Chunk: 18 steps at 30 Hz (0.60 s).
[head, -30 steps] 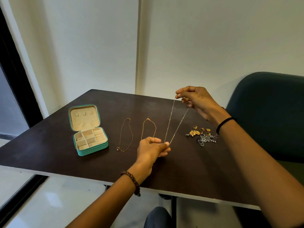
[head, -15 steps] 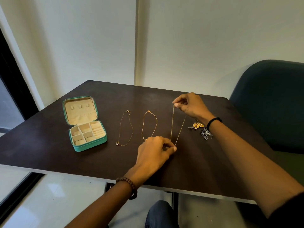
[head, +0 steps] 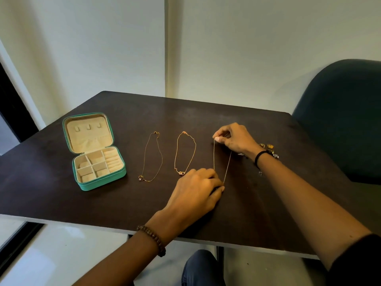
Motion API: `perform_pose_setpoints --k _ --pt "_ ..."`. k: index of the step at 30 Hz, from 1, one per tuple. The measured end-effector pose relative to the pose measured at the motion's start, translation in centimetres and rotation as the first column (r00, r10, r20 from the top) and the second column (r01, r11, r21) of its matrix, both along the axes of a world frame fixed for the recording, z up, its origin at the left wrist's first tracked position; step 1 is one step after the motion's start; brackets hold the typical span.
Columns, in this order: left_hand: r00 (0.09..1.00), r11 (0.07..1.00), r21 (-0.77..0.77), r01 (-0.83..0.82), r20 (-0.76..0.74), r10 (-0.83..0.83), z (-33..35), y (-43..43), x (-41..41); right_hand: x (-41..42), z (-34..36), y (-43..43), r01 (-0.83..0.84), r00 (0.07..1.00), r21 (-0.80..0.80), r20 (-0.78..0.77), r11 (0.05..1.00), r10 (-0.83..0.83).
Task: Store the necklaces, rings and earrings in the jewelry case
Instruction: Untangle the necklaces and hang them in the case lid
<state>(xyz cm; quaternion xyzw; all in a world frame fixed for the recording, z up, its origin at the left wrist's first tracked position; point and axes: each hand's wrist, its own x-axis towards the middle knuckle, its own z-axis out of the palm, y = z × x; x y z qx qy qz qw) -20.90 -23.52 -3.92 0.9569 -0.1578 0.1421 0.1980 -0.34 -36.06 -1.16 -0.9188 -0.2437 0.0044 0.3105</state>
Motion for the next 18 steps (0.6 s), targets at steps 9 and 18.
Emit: perform_pose_setpoints --k 9,18 --pt "1.000 1.000 -0.016 0.017 0.001 -0.017 -1.0 0.4 0.1 1.2 -0.8 -0.4 -0.028 0.994 -0.077 0.102 0.997 0.036" --pt "0.999 1.000 0.023 0.003 0.033 -0.003 -1.2 0.2 0.2 1.6 -1.6 -0.9 -0.004 0.989 -0.006 0.145 1.000 0.005"
